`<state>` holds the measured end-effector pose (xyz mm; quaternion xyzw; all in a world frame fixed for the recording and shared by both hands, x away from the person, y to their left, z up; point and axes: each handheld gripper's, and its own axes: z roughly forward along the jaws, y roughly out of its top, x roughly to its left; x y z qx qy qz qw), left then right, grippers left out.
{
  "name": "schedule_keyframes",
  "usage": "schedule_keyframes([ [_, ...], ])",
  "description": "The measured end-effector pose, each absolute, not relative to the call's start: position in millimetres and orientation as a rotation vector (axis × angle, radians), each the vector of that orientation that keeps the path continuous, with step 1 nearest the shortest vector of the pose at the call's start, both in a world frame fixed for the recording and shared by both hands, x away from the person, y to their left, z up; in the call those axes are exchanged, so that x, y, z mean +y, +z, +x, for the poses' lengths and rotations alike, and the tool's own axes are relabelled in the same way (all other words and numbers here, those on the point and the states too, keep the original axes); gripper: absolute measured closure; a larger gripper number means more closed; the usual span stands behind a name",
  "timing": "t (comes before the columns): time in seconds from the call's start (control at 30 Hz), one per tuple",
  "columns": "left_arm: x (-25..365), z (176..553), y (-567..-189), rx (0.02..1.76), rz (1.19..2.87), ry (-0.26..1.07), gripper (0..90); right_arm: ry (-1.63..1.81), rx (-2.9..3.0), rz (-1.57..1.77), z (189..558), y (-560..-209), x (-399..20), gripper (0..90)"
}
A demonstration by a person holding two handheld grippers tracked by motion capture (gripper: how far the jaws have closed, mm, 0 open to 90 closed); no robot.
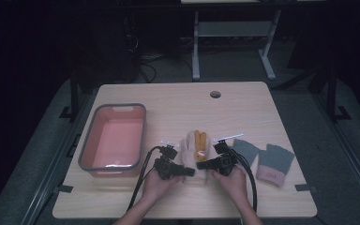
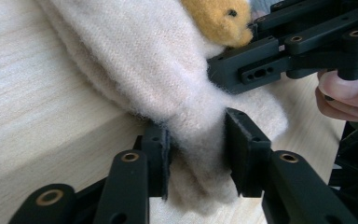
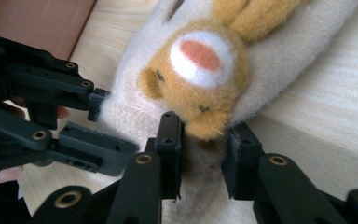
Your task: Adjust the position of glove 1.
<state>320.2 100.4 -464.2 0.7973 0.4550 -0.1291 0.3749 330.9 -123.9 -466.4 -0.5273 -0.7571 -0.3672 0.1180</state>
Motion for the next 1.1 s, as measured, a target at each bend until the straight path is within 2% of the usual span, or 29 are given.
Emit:
schedule_keyframes([
  [0.1, 103, 322, -465, 1.163, 2.022, -0.354, 67.0, -1.103, -2.24, -1.492, 331, -464, -125, 77.4],
  [0.23, 103, 322, -465, 1.15, 2.012, -0.356, 68.0, -1.119, -2.22, -1.465, 333, -465, -129, 78.7],
  [0.77, 107, 317, -452, 1.103, 1.992, -0.348, 68.8, -1.209, -2.203, -1.446, 327, -452, -132, 79.6],
  [1.1, 112, 319, -431, 1.062, 1.98, -0.337, 68.8, -1.237, -2.213, -1.414, 328, -430, -134, 79.6],
])
